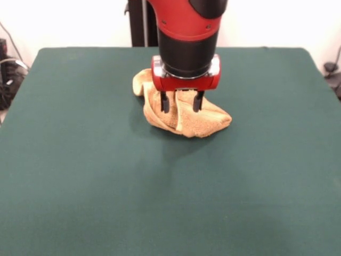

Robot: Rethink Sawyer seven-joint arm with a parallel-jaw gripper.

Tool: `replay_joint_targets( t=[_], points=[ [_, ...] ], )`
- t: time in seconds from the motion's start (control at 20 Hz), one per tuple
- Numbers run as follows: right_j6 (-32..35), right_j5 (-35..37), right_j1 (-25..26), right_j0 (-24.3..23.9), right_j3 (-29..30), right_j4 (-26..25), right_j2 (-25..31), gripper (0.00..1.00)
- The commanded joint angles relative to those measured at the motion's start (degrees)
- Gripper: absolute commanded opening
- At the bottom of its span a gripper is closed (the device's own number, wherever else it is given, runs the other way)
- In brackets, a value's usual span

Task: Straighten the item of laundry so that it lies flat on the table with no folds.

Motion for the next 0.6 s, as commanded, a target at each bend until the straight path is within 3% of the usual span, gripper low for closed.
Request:
replay_joint_targets(
  t=[0.05, 0.6],
  points=[
    [0.1, -0.1, -4.0, 2.5, 8.4, 0.3, 6.3, 1.00],
    [0.3, 4.4, -5.0, 2.5, 7.7, 0.5, 6.3, 1.00]
  ],
)
